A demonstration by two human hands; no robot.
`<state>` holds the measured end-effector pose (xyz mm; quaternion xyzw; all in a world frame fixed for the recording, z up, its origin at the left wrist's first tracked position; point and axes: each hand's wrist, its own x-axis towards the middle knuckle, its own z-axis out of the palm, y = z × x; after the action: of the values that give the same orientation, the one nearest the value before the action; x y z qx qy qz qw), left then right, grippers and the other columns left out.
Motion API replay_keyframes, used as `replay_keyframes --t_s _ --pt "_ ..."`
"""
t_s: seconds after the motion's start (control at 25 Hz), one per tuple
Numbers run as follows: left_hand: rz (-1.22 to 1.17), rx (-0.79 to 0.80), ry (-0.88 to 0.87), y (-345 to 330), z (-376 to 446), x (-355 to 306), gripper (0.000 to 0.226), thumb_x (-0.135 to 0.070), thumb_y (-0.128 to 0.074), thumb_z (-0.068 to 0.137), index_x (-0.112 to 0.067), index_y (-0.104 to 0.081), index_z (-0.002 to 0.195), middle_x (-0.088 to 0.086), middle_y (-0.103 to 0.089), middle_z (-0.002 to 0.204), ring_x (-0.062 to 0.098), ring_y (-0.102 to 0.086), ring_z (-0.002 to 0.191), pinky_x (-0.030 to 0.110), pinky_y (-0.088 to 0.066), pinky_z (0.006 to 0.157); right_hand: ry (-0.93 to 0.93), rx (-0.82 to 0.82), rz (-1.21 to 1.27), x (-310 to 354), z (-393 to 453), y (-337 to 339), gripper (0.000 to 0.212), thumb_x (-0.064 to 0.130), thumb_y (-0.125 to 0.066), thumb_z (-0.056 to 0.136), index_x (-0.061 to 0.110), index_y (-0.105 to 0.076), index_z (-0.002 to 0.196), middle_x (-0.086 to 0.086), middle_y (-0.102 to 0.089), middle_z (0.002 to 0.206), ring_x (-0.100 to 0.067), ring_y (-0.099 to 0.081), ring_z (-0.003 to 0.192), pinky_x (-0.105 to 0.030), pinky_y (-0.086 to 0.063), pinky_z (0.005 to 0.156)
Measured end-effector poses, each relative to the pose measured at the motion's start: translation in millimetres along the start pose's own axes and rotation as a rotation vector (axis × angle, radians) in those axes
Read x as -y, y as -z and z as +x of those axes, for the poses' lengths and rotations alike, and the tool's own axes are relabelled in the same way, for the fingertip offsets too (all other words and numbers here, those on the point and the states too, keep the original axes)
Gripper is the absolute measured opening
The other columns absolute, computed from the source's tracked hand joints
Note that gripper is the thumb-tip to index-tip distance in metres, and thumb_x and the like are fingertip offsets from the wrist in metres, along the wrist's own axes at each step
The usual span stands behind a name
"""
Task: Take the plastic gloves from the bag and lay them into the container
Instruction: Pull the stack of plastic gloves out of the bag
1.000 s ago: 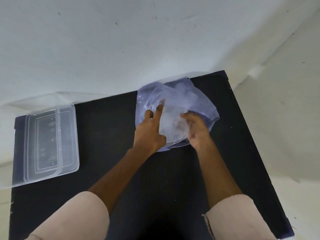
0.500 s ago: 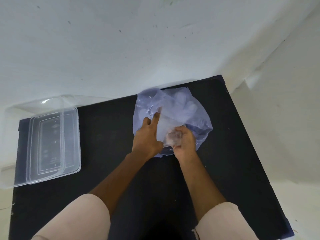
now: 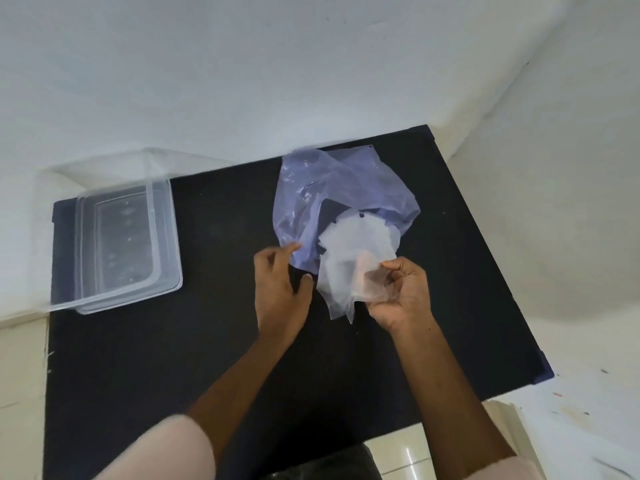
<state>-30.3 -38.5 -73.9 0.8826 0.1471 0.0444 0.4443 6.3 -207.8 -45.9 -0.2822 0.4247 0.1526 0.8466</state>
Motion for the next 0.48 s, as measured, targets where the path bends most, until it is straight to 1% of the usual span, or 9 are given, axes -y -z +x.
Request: replay_keyframes --t_s 0.04,0.08,0.12,0.16,0.2,0.24,0.28,0.36,0.48 --pt "-0.195 -0.032 0.192 4 -29 0 0.030 -0.014 -0.065 0.087 -0.026 -0.058 0.113 0.004 -0.052 0.113 0.014 -0.057 0.086 0.024 -0.050 0.071 0.001 0.002 0.004 -8 -10 4 0.022 0.001 -0.048 0.074 0.009 -0.066 0.081 -0.005 -0.070 0.086 -0.025 -0.065 0.080 -0.041 -0.053 0.088" --pt "-0.403 0.014 0.449 8 -55 1 0.013 -0.021 -0.059 0.093 -0.023 -0.059 0.106 0.007 -0.058 0.105 0.017 -0.059 0.082 0.027 -0.050 0.069 -0.002 0.008 0.002 -18 -20 8 0.023 0.001 -0.047 0.073 0.009 -0.067 0.083 -0.005 -0.071 0.086 -0.026 -0.065 0.081 -0.042 -0.051 0.092" --pt "-0.581 0.131 0.722 12 -76 6 0.019 -0.034 -0.051 0.097 -0.020 -0.061 0.104 0.010 -0.063 0.101 0.021 -0.061 0.081 0.032 -0.050 0.069 -0.007 0.018 -0.008 -29 -32 11 0.025 0.001 -0.048 0.073 0.009 -0.067 0.086 -0.005 -0.071 0.088 -0.026 -0.065 0.083 -0.043 -0.049 0.096" --pt "-0.723 0.303 0.940 14 -93 12 0.041 -0.048 -0.041 0.098 -0.016 -0.064 0.105 0.013 -0.066 0.101 0.025 -0.063 0.085 0.037 -0.050 0.072 -0.012 0.027 -0.023 -40 -43 13 0.026 0.001 -0.048 0.072 0.009 -0.067 0.088 -0.006 -0.071 0.088 -0.027 -0.064 0.085 -0.045 -0.048 0.098" --pt "-0.852 0.468 1.046 16 -106 18 0.061 -0.060 -0.031 0.096 -0.011 -0.066 0.109 0.016 -0.069 0.105 0.029 -0.065 0.092 0.041 -0.051 0.078 -0.015 0.029 -0.043 -51 -53 16 0.025 0.001 -0.049 0.071 0.009 -0.067 0.087 -0.006 -0.070 0.087 -0.028 -0.063 0.086 -0.046 -0.047 0.099" --pt "-0.992 0.586 1.049 20 -119 25 0.075 -0.068 -0.024 0.093 -0.009 -0.066 0.114 0.019 -0.069 0.111 0.033 -0.064 0.100 0.045 -0.051 0.084 -0.015 0.025 -0.066 -64 -64 21 0.021 0.001 -0.050 0.071 0.008 -0.066 0.082 -0.007 -0.069 0.084 -0.029 -0.062 0.085 -0.047 -0.047 0.099" --pt "-1.132 0.632 0.998 24 -132 29 0.081 -0.071 -0.022 0.091 -0.009 -0.066 0.118 0.020 -0.068 0.116 0.034 -0.063 0.106 0.047 -0.050 0.089 -0.016 0.022 -0.090 -77 -77 26 0.016 0.001 -0.050 0.072 0.007 -0.065 0.077 -0.008 -0.068 0.079 -0.030 -0.061 0.083 -0.047 -0.048 0.096" --pt "-1.381 0.583 0.927 30 -152 38 0.080 -0.072 -0.022 0.090 -0.014 -0.066 0.122 0.021 -0.065 0.124 0.036 -0.064 0.111 0.049 -0.050 0.093 -0.026 0.024 -0.151 -102 -100 38 0.014 0.004 -0.050 0.074 0.006 -0.063 0.077 -0.009 -0.067 0.077 -0.032 -0.059 0.084 -0.047 -0.049 0.089" --pt "-1.597 0.463 0.883 51 -169 60 0.084 -0.076 -0.020 0.088 -0.017 -0.063 0.129 0.020 -0.061 0.132 0.038 -0.063 0.112 0.054 -0.042 0.103 -0.007 0.058 -0.223 -135 -119 59 0.027 0.004 -0.052 0.075 0.009 -0.064 0.098 -0.012 -0.067 0.104 -0.035 -0.060 0.101 -0.049 -0.048 0.094"
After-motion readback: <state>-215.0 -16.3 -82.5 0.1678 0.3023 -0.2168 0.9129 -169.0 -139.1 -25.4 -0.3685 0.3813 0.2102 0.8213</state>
